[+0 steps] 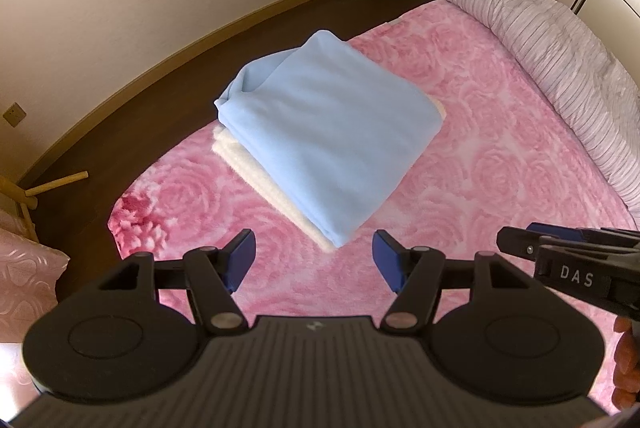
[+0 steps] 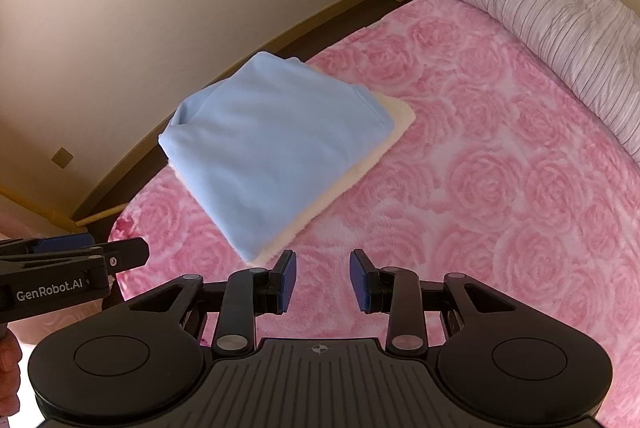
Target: Fold clothes
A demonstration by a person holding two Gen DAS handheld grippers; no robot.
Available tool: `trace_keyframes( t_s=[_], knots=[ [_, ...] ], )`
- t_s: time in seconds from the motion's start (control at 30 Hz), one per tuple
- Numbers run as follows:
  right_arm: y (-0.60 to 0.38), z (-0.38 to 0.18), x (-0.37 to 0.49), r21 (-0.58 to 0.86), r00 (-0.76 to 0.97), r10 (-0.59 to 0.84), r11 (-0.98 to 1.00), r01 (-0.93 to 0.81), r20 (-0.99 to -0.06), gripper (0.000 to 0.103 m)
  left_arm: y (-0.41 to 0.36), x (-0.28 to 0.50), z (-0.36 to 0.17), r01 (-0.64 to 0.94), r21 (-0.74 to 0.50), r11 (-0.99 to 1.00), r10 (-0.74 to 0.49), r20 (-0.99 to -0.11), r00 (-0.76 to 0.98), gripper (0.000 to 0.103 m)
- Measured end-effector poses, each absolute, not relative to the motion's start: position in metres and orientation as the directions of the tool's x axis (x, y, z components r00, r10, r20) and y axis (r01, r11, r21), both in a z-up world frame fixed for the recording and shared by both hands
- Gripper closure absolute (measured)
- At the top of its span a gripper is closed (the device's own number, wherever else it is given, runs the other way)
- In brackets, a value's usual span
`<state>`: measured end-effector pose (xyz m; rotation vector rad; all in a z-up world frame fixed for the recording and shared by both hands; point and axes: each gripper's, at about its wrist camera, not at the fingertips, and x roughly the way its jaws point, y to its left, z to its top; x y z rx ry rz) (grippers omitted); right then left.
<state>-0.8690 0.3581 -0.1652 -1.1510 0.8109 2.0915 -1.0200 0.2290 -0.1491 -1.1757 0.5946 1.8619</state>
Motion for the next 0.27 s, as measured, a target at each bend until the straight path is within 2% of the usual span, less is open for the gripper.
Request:
trace_keyframes(
  t_s=[0.27],
  knots=[
    [0.346,-0.154,-0.861,0.225,-0.455,0.237,-0.624,-0.749,-0.858,0.069,0.217,-1.007,-0.132,-0.854,-0.008,-0.521,0.442,-0.858,-0.262,0.043]
  ],
)
